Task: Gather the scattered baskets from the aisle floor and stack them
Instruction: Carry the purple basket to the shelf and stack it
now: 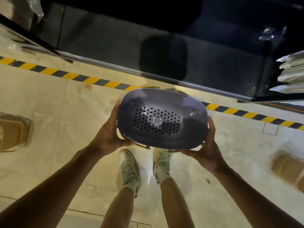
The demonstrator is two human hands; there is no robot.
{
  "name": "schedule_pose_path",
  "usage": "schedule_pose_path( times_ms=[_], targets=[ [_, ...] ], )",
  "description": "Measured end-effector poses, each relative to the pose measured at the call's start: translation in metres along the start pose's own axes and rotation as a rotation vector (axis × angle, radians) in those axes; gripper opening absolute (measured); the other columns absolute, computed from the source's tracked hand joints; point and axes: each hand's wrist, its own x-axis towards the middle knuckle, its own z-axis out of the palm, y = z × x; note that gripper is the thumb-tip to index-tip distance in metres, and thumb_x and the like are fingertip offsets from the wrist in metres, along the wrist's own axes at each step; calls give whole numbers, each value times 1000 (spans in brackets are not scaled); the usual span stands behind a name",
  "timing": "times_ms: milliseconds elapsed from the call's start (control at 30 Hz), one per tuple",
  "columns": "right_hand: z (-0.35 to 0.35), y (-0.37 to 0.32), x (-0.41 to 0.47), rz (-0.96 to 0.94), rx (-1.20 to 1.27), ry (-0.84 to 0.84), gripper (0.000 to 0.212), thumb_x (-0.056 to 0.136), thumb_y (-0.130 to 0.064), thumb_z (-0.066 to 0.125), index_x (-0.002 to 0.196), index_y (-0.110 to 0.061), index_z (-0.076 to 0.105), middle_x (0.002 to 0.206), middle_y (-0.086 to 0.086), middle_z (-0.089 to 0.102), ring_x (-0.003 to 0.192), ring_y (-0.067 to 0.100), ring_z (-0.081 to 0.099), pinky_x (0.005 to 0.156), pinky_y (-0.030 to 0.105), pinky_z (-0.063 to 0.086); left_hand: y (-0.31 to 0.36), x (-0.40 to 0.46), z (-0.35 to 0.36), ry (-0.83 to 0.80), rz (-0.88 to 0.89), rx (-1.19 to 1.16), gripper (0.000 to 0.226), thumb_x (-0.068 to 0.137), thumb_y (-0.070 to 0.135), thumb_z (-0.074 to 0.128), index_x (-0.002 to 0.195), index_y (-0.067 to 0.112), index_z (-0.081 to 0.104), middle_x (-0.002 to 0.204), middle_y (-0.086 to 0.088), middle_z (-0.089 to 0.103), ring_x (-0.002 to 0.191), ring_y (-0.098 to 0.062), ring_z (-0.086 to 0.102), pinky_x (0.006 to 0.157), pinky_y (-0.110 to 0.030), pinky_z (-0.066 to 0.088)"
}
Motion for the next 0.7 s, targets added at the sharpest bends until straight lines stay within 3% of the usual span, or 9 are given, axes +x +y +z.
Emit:
schedule_pose_path(
  times_ms=[67,133,200,267,400,500,533,600,700],
  targets=[
    [6,13,2,16,-1,11,131,66,-36,89,160,-21,-2,137,-46,45,125,-11,53,92,24,56,-5,7,8,4,16,4,129,65,29,93,162,31,7,153,27,40,139,-3,46,100,-19,52],
    [13,23,7,20,-9,29,128,67,-32,89,160,-19,2,132,-51,44,121,-14,53,88,18,56,-6,14,16,21,27,9,121,66,26,91,158,37,12,148,31,42,138,1,45,97,-12,49],
    [19,26,14,-18,-31,28,122,69,-20,93,158,-17,9,135,-46,43,124,-10,52,84,12,55,-6,19,23,29,21,15,114,65,26,90,152,43,18,145,27,45,136,-3,47,93,-12,51],
    [23,24,21,-33,-28,16,115,69,-18,91,153,-25,14,137,-41,42,126,-5,52,86,11,55,-10,23,27,11,-10,25,119,62,22,92,153,36,17,147,16,46,137,-11,48,94,-20,55],
    [27,17,22,-60,-20,-15,114,76,-40,80,155,-22,1,141,-37,40,123,-8,53,84,4,50,-20,22,29,-38,-122,186,146,64,7,93,160,26,-15,164,6,23,151,-20,29,109,-25,41],
    [24,8,23,-77,9,-26,115,79,-34,81,157,-27,-4,141,-37,42,125,-8,54,87,6,51,-22,23,30,-54,-147,217,148,69,13,93,158,26,-24,167,2,19,153,-23,23,116,-37,38],
    [23,8,24,-78,23,-26,112,79,-30,83,157,-22,2,141,-33,47,127,-4,54,87,11,54,-22,25,30,-57,-143,220,146,70,18,93,158,26,-23,165,3,23,152,-21,26,115,-35,39],
    [19,11,25,-68,46,-36,108,78,-26,83,155,-10,9,139,-28,52,129,-2,54,84,11,55,-21,25,28,-56,-152,196,141,69,29,90,159,31,-18,157,13,37,144,-11,38,105,-18,44],
    [15,18,23,-102,50,-47,107,77,-27,80,155,2,12,137,-24,51,124,-19,49,79,0,47,-24,18,25,-28,-141,150,126,69,35,83,153,56,-8,135,45,48,126,16,50,85,2,44]
  ],
)
